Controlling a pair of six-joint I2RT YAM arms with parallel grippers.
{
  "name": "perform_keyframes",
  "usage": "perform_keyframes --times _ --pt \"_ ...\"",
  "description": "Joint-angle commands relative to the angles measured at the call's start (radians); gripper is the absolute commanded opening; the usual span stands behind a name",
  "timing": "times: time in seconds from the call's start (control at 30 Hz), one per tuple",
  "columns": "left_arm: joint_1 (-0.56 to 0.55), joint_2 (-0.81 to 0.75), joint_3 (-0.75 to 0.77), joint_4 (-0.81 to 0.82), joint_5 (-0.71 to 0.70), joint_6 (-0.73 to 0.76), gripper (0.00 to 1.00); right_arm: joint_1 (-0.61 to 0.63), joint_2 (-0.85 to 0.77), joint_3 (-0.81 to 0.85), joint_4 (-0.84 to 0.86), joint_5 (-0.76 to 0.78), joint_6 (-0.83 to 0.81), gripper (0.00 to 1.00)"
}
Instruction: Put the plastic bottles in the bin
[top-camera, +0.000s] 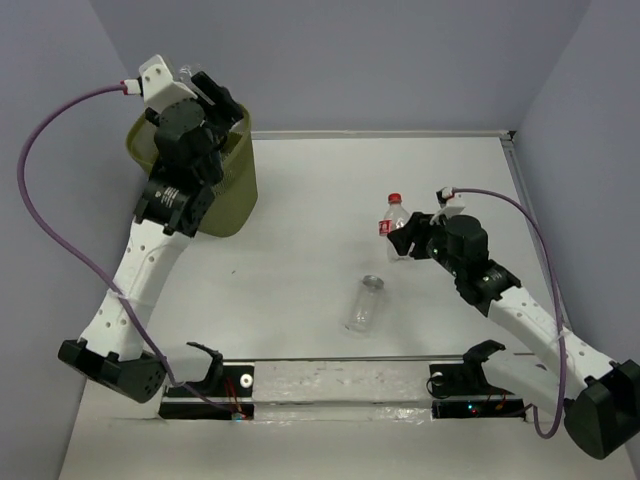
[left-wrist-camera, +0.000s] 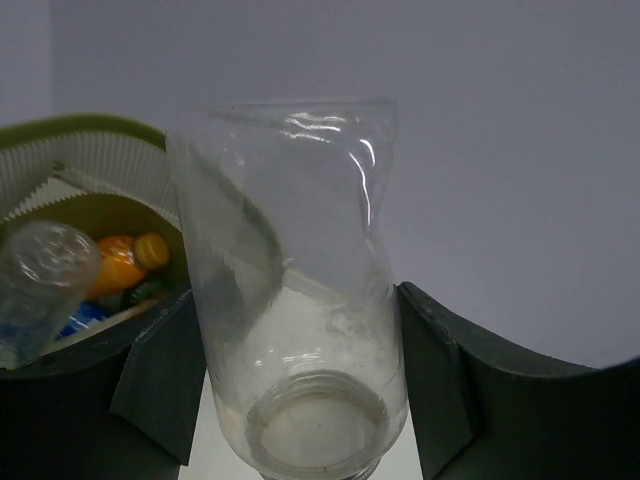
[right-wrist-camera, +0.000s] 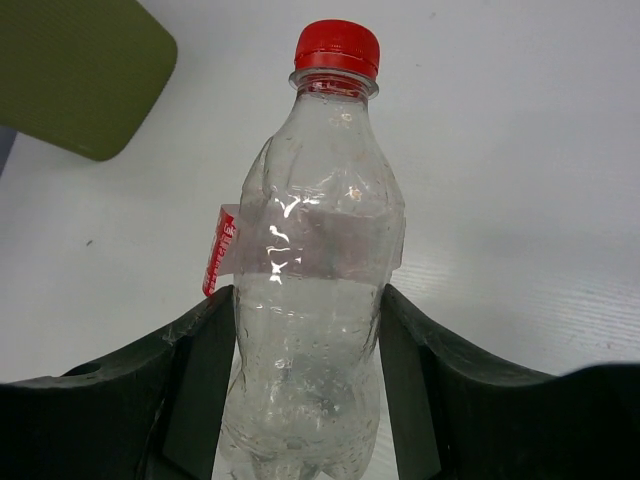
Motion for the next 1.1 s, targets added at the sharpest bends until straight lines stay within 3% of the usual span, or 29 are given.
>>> perform_keyframes --times 0.0,0.13,0.17,0.23,0.43,0.53,0.7,0.93,1.07 --pt "0.183 0.123 0.1 -0.003 -0.009 0.114 0.62 -0.006 -0.019 0.085 0.097 -0.079 0.004 0.43" --pt "0.32 0.232 0.108 0.007 0.03 0.117 0.67 0.028 0.004 0.131 0.152 -0.122 0.032 0.43" --pt "0.342 0.249 0.123 0.009 0.025 0.125 0.81 0.039 0.03 0.147 0.177 -0.135 0.037 0.43" --pt "0.35 0.295 0.14 0.01 0.031 0.145 0.99 0.087 0.067 0.213 0.2 -0.137 0.037 0.43" --pt "0.353 0.28 0.192 0.007 0.111 0.139 0.99 0.215 0.259 0.407 0.33 -0.162 0.005 0.43" --pt "0.352 0.173 0.157 0.004 0.134 0.128 0.99 0.261 0.418 0.554 0.384 -0.2 -0.02 0.43" --pt "0.352 -0.057 -0.082 0.047 0.172 0.085 0.99 0.302 0.634 0.787 0.485 -0.234 -0.029 0.43" --pt "0.352 -0.425 -0.343 0.072 0.267 0.002 0.99 0.353 1.047 1.294 0.493 -0.272 -0.009 0.43" --pt "0.32 -0.477 -0.359 0.02 0.323 -0.015 0.99 0.362 1.335 1.704 0.384 -0.215 -0.008 0.43"
